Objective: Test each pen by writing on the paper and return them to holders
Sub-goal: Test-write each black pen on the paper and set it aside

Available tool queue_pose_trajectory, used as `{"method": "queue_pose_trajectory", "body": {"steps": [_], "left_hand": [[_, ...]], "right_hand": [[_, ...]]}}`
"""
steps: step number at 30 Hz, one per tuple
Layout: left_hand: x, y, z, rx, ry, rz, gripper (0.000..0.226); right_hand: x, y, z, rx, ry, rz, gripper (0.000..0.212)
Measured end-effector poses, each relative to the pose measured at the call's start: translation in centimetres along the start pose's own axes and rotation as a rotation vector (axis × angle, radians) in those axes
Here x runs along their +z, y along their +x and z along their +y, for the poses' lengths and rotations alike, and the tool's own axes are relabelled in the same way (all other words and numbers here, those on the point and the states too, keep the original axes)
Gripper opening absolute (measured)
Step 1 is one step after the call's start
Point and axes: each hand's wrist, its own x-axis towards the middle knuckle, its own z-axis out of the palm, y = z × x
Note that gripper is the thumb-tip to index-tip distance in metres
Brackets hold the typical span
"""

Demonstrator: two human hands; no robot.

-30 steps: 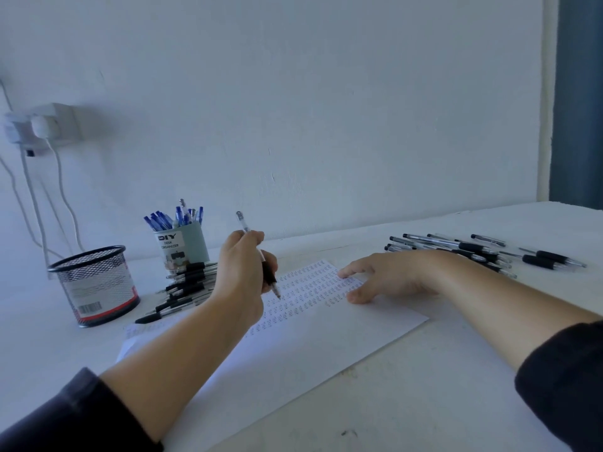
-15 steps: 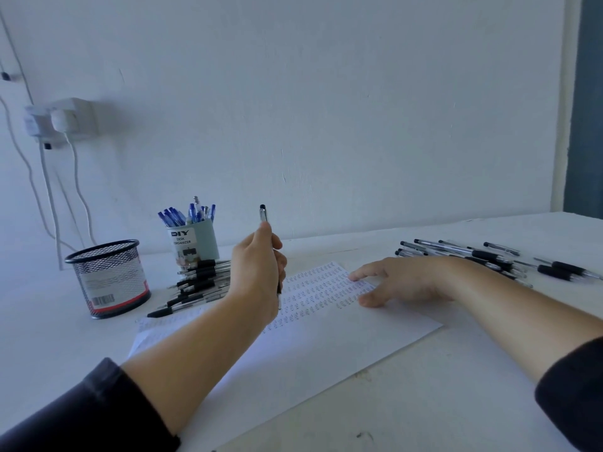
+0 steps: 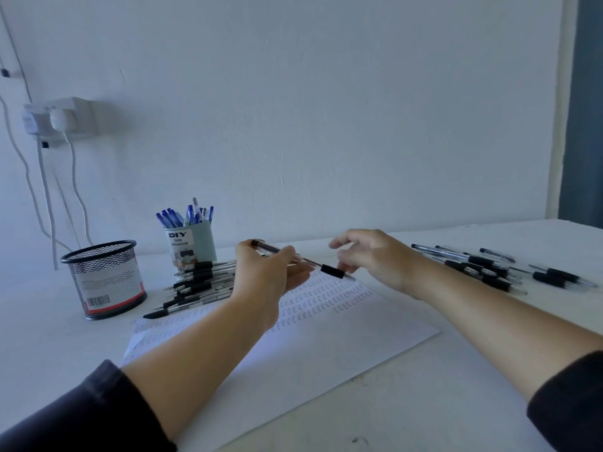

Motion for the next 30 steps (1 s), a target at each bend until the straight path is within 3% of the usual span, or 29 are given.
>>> {"method": "queue_pose_trajectory", "body": {"steps": [5,7,11,14,19,30], "left_hand": [[0.1,0.1,-0.6,0.000,0.028,-0.033,0.035],[0.0,0.2,-0.7,-0.011,0.104,-0.020,0.037],[-0.5,0.6,-0.8,-0.018,0.206,0.002,0.035],[-0.7,0.9,-0.8,-0.030,0.271,-0.006,0.029],[-0.8,1.0,-0.9,-0.046,0.304,-0.043,0.020],[-0.8,1.0,-0.7,-0.058,0.306,-0.090,0.012]], "right_hand": [[0.4,0.3,0.2,-0.089,-0.193,0.067,0.002],[-0.2,0.6,0.7,-0.062,-0.262,0.163,0.008],[-2.8,0.8,2.6,0.203,-0.617,0.445,0.012],[-5.0,0.1,4.0,0.386,-0.690,0.541,0.007],[-6.1,-0.9,5.0,0.516,-0.659,0.530,0.020],[-5.0,-1.3,4.2,0.574,-0.897,0.436,0.013]]}}
